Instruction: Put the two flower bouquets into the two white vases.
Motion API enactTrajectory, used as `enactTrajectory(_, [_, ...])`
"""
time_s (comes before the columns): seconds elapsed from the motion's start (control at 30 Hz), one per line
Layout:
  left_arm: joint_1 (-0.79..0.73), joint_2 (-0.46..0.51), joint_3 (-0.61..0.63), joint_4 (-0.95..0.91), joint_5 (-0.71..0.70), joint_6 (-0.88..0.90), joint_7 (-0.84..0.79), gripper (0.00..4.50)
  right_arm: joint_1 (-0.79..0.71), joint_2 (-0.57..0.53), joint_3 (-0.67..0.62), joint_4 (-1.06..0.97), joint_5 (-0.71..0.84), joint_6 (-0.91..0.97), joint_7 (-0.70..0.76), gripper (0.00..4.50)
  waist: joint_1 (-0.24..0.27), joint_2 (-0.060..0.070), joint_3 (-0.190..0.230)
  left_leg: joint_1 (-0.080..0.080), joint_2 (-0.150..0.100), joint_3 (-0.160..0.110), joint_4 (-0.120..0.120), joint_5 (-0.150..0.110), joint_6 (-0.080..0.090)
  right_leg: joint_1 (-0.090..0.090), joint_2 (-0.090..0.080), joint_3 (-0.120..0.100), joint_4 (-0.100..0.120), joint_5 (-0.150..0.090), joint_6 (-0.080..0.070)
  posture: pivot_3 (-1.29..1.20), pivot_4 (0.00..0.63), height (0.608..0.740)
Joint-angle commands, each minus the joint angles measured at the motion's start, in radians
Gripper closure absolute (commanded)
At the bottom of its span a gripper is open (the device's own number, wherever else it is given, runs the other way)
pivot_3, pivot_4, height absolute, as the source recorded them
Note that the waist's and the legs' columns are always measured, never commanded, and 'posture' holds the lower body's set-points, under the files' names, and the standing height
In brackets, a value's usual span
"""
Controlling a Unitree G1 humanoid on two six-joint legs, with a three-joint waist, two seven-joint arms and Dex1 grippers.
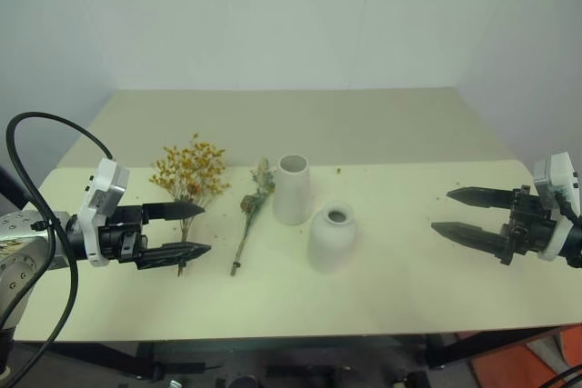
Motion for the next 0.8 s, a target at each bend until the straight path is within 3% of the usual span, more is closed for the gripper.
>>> enactTrajectory(0.03, [0.001, 0.009, 0.035, -0.027, -0.016, 0.000, 0.003, 0.00, -0.012, 0.001, -0.017, -0.018, 0.005, -0.020, -0.002, 0.02, 0.000, 0.000, 0.000, 0.000, 0.000, 0.000, 0.000, 0.000, 0.000, 0.000, 0.000, 0.000, 0.000, 0.000, 0.000, 0.00, 0.150, 0.740])
enactTrajectory(0.27, [0.005, 0.010, 0.044, -0.030, -0.015, 0.000, 0.011, 0.00, -0.021, 0.004, -0.011, -0.014, 0.004, -0.024, -0.004, 0.02, 0.000, 0.000, 0.000, 0.000, 0.000, 0.000, 0.000, 0.000, 0.000, 0.000, 0.000, 0.000, 0.000, 0.000, 0.000, 0.00, 0.150, 0.740])
enactTrajectory(0.37, [-0.005, 0.026, 0.026, -0.031, 0.046, 0.020, 0.108, 0.00, -0.045, 0.008, -0.017, -0.012, -0.002, -0.032, -0.023, 0.02, -0.001, 0.000, 0.000, 0.000, 0.000, 0.000, 0.000, 0.000, 0.000, 0.000, 0.000, 0.000, 0.000, 0.000, 0.000, 0.00, 0.150, 0.740])
enactTrajectory(0.6, [-0.155, 0.034, -0.058, 0.013, 0.095, 0.265, 0.384, 0.00, -0.097, 0.013, -0.003, -0.027, 0.007, -0.020, -0.054, 0.02, 0.003, 0.000, 0.000, 0.000, 0.000, 0.000, 0.000, 0.000, 0.000, 0.000, 0.000, 0.000, 0.000, 0.000, 0.000, 0.00, 0.150, 0.740])
enactTrajectory(0.8, [-0.260, 0.085, -0.176, 0.025, 0.149, 0.489, 0.506, 0.00, -0.119, 0.018, 0.019, -0.014, -0.002, -0.024, -0.062, 0.02, -0.001, -0.001, 0.000, -0.001, 0.000, 0.000, 0.000, 0.000, 0.000, -0.001, 0.000, 0.000, 0.000, 0.000, 0.000, 0.00, 0.150, 0.740])
